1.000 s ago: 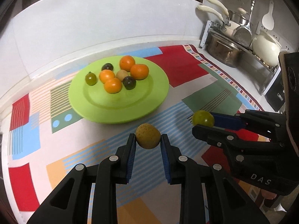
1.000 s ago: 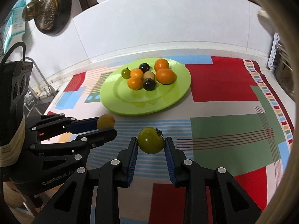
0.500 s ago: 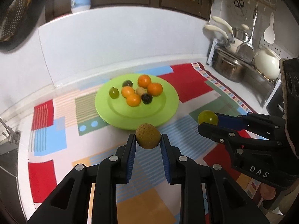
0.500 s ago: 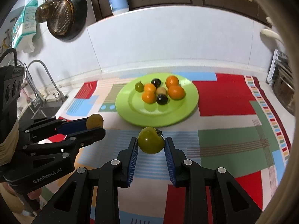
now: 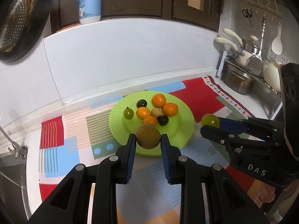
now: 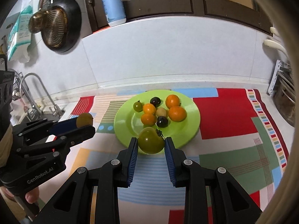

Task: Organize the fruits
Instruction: 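Carry both fruits onto the green plate and open both tools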

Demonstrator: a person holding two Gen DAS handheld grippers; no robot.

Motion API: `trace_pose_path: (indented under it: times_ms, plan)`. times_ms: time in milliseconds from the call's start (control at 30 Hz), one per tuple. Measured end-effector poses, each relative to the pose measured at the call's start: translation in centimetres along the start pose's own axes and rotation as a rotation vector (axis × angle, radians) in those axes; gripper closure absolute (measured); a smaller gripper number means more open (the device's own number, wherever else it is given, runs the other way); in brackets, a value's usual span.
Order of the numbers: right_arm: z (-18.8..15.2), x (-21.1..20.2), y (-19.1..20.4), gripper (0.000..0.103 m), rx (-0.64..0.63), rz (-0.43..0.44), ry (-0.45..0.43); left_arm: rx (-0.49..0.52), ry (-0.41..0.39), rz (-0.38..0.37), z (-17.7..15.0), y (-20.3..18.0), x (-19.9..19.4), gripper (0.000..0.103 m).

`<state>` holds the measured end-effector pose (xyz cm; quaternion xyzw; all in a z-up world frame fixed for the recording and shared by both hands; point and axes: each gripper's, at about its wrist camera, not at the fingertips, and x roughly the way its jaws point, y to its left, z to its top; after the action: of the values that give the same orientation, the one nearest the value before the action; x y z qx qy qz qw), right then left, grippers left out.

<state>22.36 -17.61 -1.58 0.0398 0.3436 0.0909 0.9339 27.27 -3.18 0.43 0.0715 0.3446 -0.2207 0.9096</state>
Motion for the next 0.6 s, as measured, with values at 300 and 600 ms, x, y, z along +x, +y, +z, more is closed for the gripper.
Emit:
trace_pose_path:
  times_ms: [300,600]
  plan:
    - [1.7,4.1,-0.4,0.073,0.011,-0.009,0.037,0.02,0.001,-0.007,1.9,1.6,3.7,0.076]
    - [2.5,8.2,-0.9,0.073,0.04,-0.012,0.093,0.014,0.06,-0.042,2.2,3.2,8.4,0.076]
